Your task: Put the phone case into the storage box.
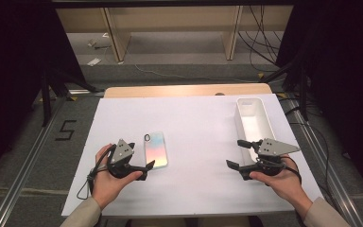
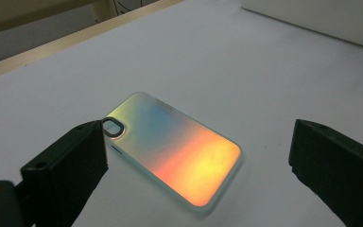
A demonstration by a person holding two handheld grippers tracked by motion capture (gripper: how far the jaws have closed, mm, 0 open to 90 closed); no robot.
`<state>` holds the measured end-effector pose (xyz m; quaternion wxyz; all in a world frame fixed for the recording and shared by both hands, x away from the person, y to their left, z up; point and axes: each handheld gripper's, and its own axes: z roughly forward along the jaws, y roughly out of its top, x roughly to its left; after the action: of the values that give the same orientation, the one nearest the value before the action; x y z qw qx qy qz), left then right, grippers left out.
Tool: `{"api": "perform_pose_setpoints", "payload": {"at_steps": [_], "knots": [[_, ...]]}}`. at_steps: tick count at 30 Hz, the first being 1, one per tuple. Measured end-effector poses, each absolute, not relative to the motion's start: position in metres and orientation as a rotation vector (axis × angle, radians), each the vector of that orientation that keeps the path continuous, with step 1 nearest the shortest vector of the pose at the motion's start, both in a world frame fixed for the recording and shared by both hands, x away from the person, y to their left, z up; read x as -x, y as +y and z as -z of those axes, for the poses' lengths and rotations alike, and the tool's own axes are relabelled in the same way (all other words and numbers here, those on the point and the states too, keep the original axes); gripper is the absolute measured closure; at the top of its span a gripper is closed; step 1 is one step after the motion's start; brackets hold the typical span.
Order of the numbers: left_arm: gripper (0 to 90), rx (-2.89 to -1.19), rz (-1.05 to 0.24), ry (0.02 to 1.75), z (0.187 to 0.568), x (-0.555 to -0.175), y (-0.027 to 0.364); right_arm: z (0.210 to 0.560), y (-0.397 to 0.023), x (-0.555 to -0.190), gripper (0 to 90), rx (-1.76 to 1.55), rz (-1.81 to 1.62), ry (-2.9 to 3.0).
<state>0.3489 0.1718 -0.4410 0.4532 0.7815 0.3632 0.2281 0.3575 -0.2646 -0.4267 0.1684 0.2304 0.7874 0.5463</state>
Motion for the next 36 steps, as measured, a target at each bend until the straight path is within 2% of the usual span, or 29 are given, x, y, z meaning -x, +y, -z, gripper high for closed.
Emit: {"api": "perform_pose_setpoints", "payload": {"at_steps": [7, 11, 17, 21, 23, 36], "knots": [[6.7, -1.935, -0.569, 0.906, 0.442, -0.349, 0.173, 0.427, -0.264, -0.357, 17.3, -0.659, -1.561, 2.239], [20.3, -1.934, -0.562, 0.911, 0.441, -0.35, 0.172, 0.427, -0.263, -0.357, 17.3, -0.67, -1.56, 2.242], [67.6, -1.967, -0.581, 0.915, 0.441, -0.359, 0.162, 0.427, -0.263, -0.358, 17.3, -0.675, -1.56, 2.236], [87.3, -2.002, -0.565, 0.94, 0.445, -0.366, 0.15, 0.427, -0.263, -0.358, 17.3, -0.676, -1.557, 2.232], [89.7, -2.02, -0.543, 0.95, 0.447, -0.37, 0.145, 0.428, -0.263, -0.359, 17.3, -0.676, -1.56, 2.23], [89.9, -2.099, -0.451, 1.004, 0.462, -0.394, 0.105, 0.429, -0.264, -0.36, 17.5, -0.685, -1.559, 2.23]]}}
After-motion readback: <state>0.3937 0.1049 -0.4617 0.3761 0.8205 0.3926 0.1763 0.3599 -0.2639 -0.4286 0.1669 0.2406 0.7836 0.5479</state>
